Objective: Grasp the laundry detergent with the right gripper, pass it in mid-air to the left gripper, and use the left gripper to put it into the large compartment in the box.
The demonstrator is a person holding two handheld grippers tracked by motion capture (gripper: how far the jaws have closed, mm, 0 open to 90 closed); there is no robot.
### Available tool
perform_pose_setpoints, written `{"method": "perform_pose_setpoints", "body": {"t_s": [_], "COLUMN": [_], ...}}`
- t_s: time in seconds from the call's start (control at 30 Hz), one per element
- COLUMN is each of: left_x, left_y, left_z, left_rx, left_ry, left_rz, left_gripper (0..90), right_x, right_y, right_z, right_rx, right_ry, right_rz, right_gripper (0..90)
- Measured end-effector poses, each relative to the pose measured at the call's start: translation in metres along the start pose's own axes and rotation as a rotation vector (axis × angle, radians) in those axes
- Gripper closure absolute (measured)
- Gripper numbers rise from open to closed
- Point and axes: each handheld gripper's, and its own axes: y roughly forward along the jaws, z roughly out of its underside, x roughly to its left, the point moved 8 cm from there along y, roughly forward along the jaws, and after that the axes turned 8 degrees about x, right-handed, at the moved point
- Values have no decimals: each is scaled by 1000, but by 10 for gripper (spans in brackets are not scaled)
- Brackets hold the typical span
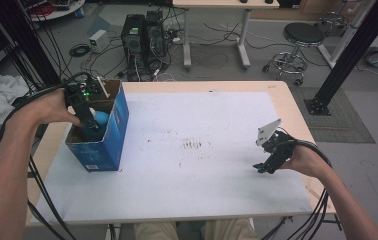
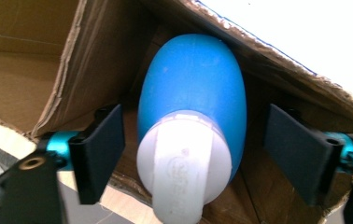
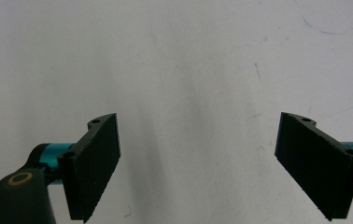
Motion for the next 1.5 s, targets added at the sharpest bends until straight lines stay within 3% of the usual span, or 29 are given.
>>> {"method": "perform_pose_setpoints", "body": {"t_s": [0.4,0.7,0.93,0.97,1.17,1.27,1.43,1.5], "left_x": [1,-6,-30,-38,-68,-81,-106,-114], "left_y": [-21,-54,-79,-85,-97,-98,-81,-72], "left_z": [1,-10,-42,-53,-88,-103,-122,-129], "left_rx": [3,-34,-73,-77,-119,-134,-117,-122], "left_ry": [3,40,121,142,217,269,345,352], "left_rz": [-32,-81,-130,-145,-144,-160,-135,-115], "left_gripper": [179,179,179,179,140,102,102,102], "right_x": [0,0,0,0,0,-1,0,-1], "right_y": [0,0,1,1,2,2,-1,-3], "right_z": [2,1,-1,-1,2,4,6,6], "right_rx": [5,6,8,8,17,20,25,24], "right_ry": [3,4,0,-2,8,5,14,14], "right_rz": [0,0,1,0,2,2,10,14], "right_gripper": [134,134,134,134,134,135,134,134]}}
